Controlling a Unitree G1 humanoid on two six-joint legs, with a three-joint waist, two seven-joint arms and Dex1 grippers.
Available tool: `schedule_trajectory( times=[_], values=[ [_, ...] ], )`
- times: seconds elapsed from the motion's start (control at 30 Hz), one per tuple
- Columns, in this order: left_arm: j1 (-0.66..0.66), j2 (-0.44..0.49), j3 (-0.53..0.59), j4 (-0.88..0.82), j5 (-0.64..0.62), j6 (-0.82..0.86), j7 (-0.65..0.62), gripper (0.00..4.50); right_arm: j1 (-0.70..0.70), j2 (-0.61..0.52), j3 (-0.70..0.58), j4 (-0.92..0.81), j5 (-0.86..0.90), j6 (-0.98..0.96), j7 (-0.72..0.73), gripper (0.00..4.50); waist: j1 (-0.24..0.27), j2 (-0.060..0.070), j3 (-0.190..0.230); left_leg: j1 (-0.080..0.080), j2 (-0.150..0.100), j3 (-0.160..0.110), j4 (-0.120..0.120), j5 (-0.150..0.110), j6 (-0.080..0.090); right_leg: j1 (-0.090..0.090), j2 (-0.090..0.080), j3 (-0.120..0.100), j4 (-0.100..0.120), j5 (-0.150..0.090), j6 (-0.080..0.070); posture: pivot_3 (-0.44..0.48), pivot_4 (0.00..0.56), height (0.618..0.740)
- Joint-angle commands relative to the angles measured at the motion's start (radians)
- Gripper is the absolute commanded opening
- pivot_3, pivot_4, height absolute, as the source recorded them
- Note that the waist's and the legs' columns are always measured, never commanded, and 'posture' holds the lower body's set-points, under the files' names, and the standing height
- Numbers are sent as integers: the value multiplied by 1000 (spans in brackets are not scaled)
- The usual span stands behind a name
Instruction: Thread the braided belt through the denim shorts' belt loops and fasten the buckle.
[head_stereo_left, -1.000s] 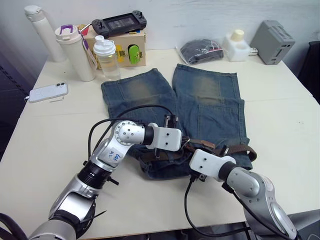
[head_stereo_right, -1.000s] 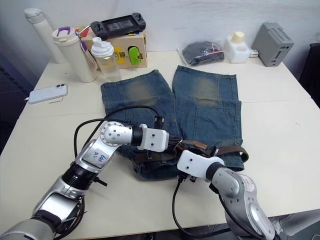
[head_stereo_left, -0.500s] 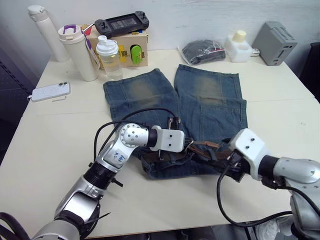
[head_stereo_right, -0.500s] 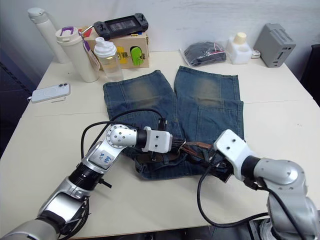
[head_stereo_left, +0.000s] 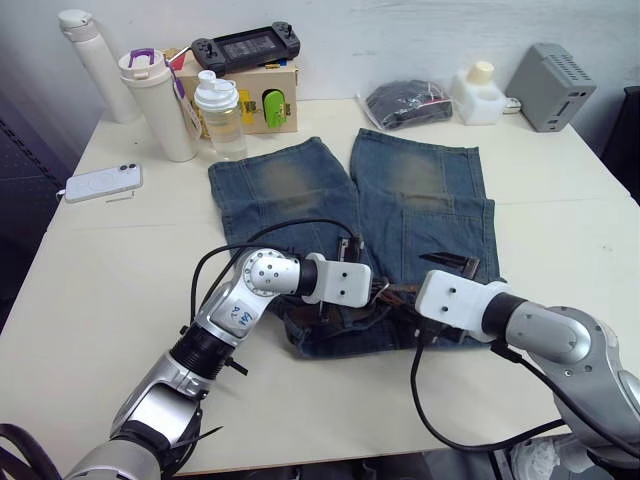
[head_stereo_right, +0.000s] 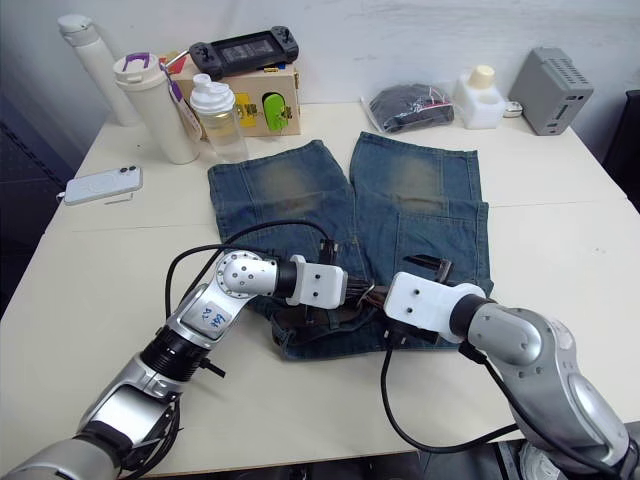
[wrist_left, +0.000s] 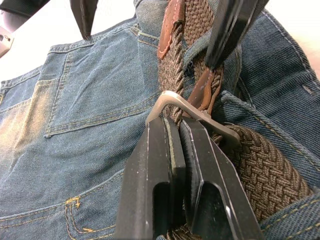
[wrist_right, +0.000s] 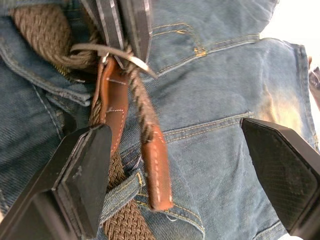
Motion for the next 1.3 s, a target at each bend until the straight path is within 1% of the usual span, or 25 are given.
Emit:
schedule_trajectory(
  times=[0.03,0.07,0.1,0.13,0.2,0.23,0.33,0.4,0.47,0.5,0.57,0.6,0.63,0.73,0.87,0.93,0.97,1.03,1.1,1.13,1.23,1.3],
  values=[
    [-5,-7,-8,-38,4,-10,5,0,-2,-15,8,-12,-27,-17,-14,2699,0,0,0,0,0,0,0,0,0,0,0,0,0,0,0,0,150,690],
    [-5,-5,-8,-39,5,-10,6,0,1,-16,11,-10,-29,-16,-14,2195,0,0,0,0,0,0,0,0,0,0,0,0,0,0,0,0,150,690],
    [-4,-4,-7,-39,6,-11,6,0,5,-17,13,-9,-31,-16,-14,1584,0,0,0,0,0,0,0,0,0,0,0,0,0,0,0,0,150,690],
    [-5,-4,-7,-39,7,-12,7,0,8,-19,15,-8,-33,-16,-13,1231,0,0,0,0,0,0,0,0,0,0,0,0,0,0,0,0,150,690],
    [-6,-4,-6,-37,8,-14,10,0,10,-19,18,-5,-36,-14,-13,222,0,0,0,0,0,0,0,0,0,0,0,0,0,0,0,0,150,690],
    [-6,-4,-4,-36,7,-15,13,0,10,-18,19,-4,-36,-12,-15,42,0,0,0,0,0,0,0,0,0,0,0,0,0,0,0,0,150,690],
    [-4,-5,7,-40,0,-6,21,0,12,-13,23,0,-39,-10,-20,42,0,0,0,0,0,0,0,0,0,0,0,0,0,0,0,0,150,690],
    [7,-3,27,-57,-32,28,12,0,15,-11,26,5,-42,-11,-25,42,0,0,0,0,0,0,0,0,0,0,0,0,0,0,0,0,150,690],
    [24,-14,78,-89,-112,89,6,801,16,-8,29,9,-43,-11,-30,0,-1,0,0,0,0,0,0,0,0,0,0,0,0,0,0,0,150,690],
    [30,-19,97,-103,-146,120,1,958,16,-7,30,10,-44,-11,-31,0,-1,0,0,0,0,0,0,0,0,0,0,0,0,0,0,0,150,690],
    [52,-1,132,-148,-188,190,-10,1842,19,0,32,12,-44,-12,-36,0,-1,0,0,0,0,-1,0,0,0,0,0,0,0,0,0,0,150,690],
    [68,12,162,-179,-219,249,-12,2214,20,5,32,12,-43,-12,-39,0,-3,0,0,0,0,-1,0,0,0,0,0,0,0,0,0,0,150,690],
    [84,25,190,-209,-252,302,-16,2766,21,9,32,12,-42,-12,-42,0,-3,0,0,0,0,-1,0,0,0,0,0,0,0,0,0,0,150,690],
    [148,84,283,-303,-378,452,-45,3921,31,13,25,17,-44,-23,-53,0,-6,0,0,0,1,-1,0,0,0,0,0,0,0,0,0,0,150,690],
    [229,135,401,-389,-550,615,-53,3921,49,17,12,23,-40,-46,-67,0,-2,0,0,0,2,-1,0,0,0,0,0,0,-1,0,0,0,150,690],
    [253,148,424,-415,-605,658,-56,3325,54,21,9,27,-40,-61,-73,0,0,0,0,0,1,-2,1,0,0,1,0,0,-2,0,0,0,150,690],
    [266,153,418,-415,-603,655,-55,3191,56,22,8,29,-39,-70,-75,0,0,0,0,0,1,-2,1,0,0,2,0,0,-2,0,0,0,150,690],
    [281,161,403,-412,-593,643,-52,2367,58,23,7,32,-39,-79,-77,0,2,0,0,0,1,-3,1,0,-1,2,-1,0,-2,0,0,0,150,690],
    [297,170,351,-416,-565,625,-60,1660,65,22,1,32,-38,-86,-79,0,1,0,0,0,0,-3,1,0,-1,2,-1,0,-2,0,1,0,150,690],
    [302,173,335,-417,-556,618,-61,1219,67,22,-2,32,-38,-89,-80,0,0,0,0,0,0,-2,1,0,-1,2,0,0,-2,0,1,0,150,690],
    [330,204,229,-365,-435,528,-53,100,82,18,-25,26,-34,-95,-79,0,-2,0,0,0,0,-2,1,0,-1,2,0,0,-2,0,1,0,150,690],
    [326,213,178,-299,-357,474,-22,41,104,18,-55,14,-24,-105,-78,0,-2,0,0,0,0,-1,1,0,-1,2,0,1,-2,0,1,0,150,690]
  ],
)
